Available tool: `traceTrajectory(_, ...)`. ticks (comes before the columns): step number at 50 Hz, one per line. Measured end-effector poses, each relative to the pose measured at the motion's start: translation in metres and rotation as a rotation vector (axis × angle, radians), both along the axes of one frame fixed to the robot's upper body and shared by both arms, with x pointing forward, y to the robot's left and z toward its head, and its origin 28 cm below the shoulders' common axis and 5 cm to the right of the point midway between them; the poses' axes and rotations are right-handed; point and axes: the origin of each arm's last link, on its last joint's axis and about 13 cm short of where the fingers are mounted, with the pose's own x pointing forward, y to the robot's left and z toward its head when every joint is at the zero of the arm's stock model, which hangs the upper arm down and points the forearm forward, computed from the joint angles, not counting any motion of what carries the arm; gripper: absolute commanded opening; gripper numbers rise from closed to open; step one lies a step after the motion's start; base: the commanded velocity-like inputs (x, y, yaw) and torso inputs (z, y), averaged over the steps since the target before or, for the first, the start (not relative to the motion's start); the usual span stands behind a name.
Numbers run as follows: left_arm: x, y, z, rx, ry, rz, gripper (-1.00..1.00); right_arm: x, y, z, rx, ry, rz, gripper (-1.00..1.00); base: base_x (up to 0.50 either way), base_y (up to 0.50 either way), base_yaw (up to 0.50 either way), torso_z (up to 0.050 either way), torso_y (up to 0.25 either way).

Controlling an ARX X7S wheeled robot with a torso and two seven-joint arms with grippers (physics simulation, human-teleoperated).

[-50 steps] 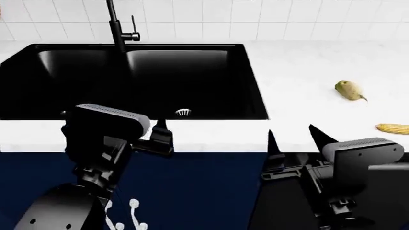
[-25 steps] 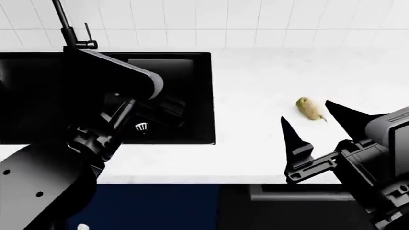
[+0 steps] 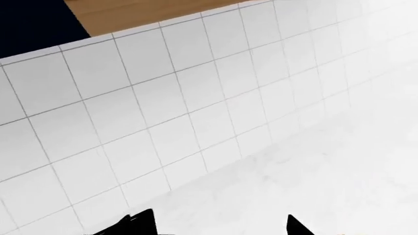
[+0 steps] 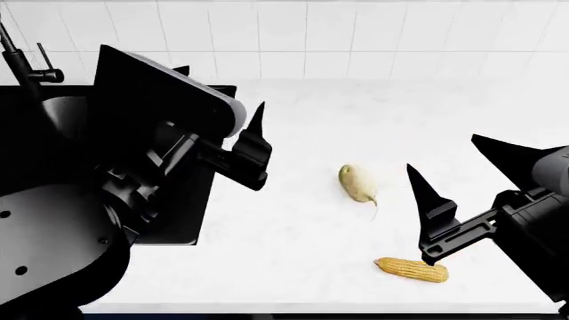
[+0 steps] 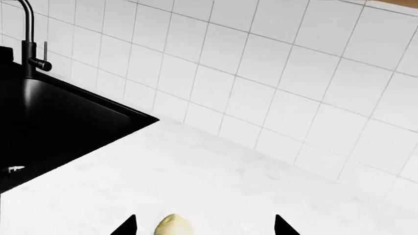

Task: Pick the corn, radish from the counter and place them in the cabinet. Then close the cabinet.

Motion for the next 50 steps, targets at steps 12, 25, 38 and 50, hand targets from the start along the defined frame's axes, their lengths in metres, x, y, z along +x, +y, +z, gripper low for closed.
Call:
traceTrajectory(12,-0.002,-0.002,0.001,0.009,-0.001,-0.017,1.0,-0.003,0.001,0.004,-0.018,0.003,0.015,1.0,0.25,-0.5,0.0,0.05,0.028)
traceTrajectory(25,-0.003,-0.005,0.002,0.027,0.016,-0.025,1.0,-0.017,0.004,0.01,-0.089,0.02,0.166,1.0,0.03,-0.03,0.0,0.007,0.002)
traceTrajectory(38,-0.004,-0.007,0.007,0.023,0.016,-0.026,1.0,-0.025,0.013,0.02,-0.278,0.126,0.35,1.0,0.0,0.0,0.0,0.0,0.0)
traceTrajectory(50,-0.005,-0.007,0.008,0.017,0.013,-0.027,1.0,-0.025,0.017,0.032,-0.394,0.27,0.465,1.0,0.0,0.0,0.0,0.0,0.0)
